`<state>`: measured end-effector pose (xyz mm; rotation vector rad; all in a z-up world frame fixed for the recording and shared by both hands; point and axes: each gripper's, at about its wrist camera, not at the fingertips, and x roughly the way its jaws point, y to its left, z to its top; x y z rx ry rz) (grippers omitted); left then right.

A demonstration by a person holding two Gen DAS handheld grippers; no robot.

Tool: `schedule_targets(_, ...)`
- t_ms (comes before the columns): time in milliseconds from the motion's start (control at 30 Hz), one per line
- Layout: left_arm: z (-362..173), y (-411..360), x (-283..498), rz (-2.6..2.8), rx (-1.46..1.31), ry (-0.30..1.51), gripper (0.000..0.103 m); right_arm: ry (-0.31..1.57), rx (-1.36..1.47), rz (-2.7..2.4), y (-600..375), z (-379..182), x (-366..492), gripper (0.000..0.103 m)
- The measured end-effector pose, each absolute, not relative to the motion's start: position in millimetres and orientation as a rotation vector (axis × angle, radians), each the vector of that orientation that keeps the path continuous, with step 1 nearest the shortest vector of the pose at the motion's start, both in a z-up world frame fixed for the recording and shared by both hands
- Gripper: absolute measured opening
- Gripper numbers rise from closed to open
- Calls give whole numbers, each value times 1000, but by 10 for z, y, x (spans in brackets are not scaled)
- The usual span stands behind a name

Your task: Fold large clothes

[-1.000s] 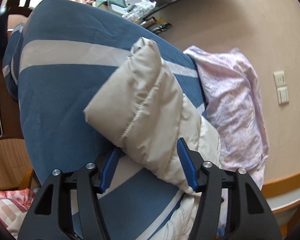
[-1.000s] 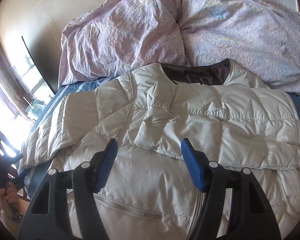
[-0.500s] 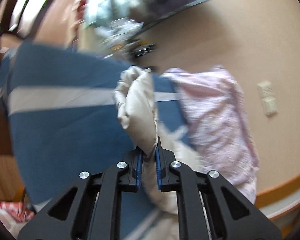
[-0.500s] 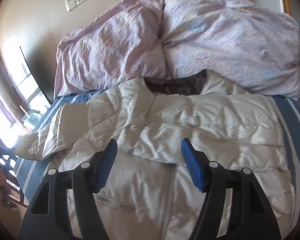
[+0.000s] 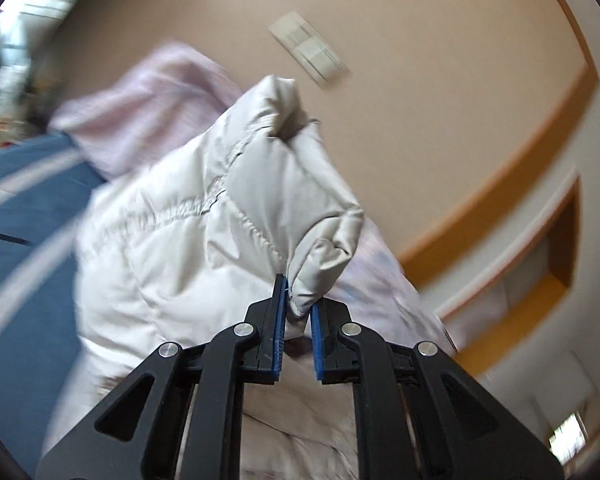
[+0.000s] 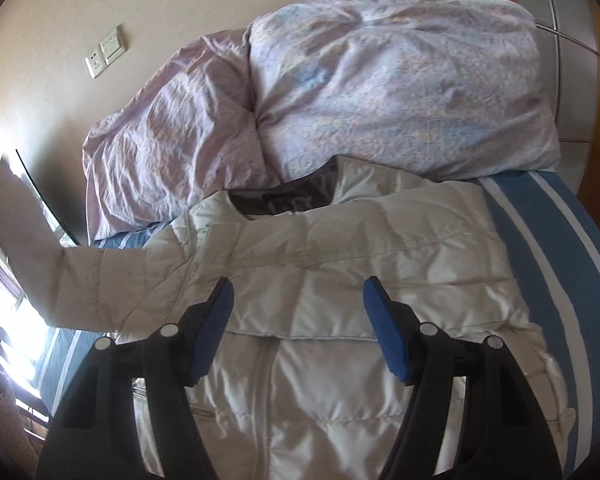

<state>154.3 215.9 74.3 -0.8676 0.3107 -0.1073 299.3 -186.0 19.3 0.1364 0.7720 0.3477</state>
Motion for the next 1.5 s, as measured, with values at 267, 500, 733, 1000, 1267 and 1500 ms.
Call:
schedule_targets(267, 470, 1125, 2218, -397, -797, 513, 10, 769, 153, 277, -2094, 170, 3046, 68)
schedule_targets(500, 45, 615, 2601, -457, -749, 678, 10, 772, 174, 269, -2189, 142, 3115, 68)
schedule_targets(733, -141, 407, 2652, -527, -657, 780, 86, 819, 216, 270, -2252, 74, 3259, 68)
schedule_targets(1000, 71, 1180, 2414, -273, -471, 664, 98, 958, 353, 401, -2189, -112, 3503, 65)
schedule_targets(1267, -132, 1960, 2351, 8, -440, 709, 98, 1075, 354, 412, -1765, -464, 3799, 62)
schedule_targets(1500, -156, 1939, 2394, 80, -343, 695, 98, 945, 294, 370, -1571, -344, 3747, 14)
